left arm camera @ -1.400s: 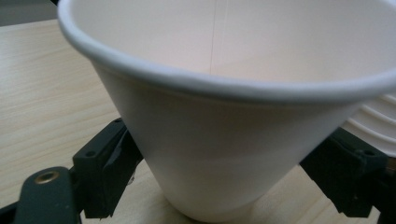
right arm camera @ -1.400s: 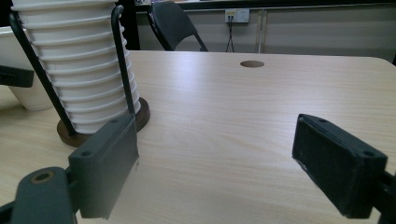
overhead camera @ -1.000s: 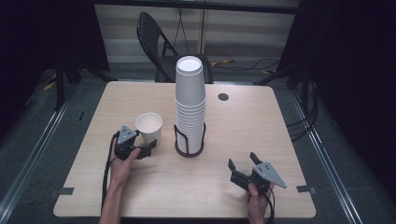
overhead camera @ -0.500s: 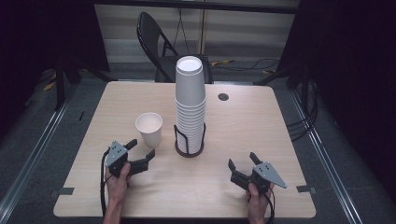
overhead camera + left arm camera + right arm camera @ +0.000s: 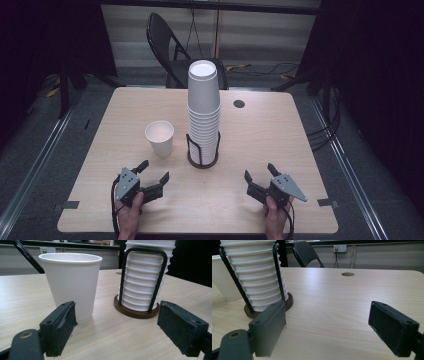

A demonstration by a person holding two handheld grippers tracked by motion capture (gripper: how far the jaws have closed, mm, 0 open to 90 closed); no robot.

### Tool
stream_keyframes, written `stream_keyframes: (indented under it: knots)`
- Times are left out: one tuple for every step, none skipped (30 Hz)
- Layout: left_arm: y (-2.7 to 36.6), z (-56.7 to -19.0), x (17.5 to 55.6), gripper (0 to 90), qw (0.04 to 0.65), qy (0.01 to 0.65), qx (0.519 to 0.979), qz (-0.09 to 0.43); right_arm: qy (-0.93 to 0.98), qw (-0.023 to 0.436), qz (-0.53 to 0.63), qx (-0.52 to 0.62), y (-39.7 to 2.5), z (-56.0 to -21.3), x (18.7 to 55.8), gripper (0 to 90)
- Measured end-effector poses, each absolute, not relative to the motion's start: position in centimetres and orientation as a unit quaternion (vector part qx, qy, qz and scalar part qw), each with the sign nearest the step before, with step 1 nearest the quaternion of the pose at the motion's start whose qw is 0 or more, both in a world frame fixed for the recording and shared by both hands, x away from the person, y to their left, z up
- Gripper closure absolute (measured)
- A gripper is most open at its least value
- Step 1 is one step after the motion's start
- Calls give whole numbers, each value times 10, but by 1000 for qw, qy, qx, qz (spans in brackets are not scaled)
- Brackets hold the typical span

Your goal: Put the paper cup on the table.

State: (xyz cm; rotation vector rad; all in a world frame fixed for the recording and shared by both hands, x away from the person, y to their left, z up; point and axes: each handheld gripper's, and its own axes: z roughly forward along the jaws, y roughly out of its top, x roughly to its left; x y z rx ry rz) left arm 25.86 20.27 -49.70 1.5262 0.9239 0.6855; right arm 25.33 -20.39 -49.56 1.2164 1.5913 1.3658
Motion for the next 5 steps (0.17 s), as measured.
stream_keyframes:
  knots:
    - [203, -497, 258, 154, 580, 394, 651, 292, 614, 351, 527, 471, -204, -496, 253, 138]
    - [203, -497, 258, 154, 581, 387, 653, 292, 615, 350, 527, 471, -204, -496, 253, 138]
    - [203, -497, 258, 154, 582, 387, 653, 292, 615, 351, 527, 471, -204, -496, 253, 137]
    - [202, -497, 258, 154, 578, 388, 655, 294, 614, 351, 527, 471, -204, -496, 253, 138]
    - [201, -497, 258, 155, 574, 390, 657, 296, 614, 350, 528, 471, -204, -496, 253, 138]
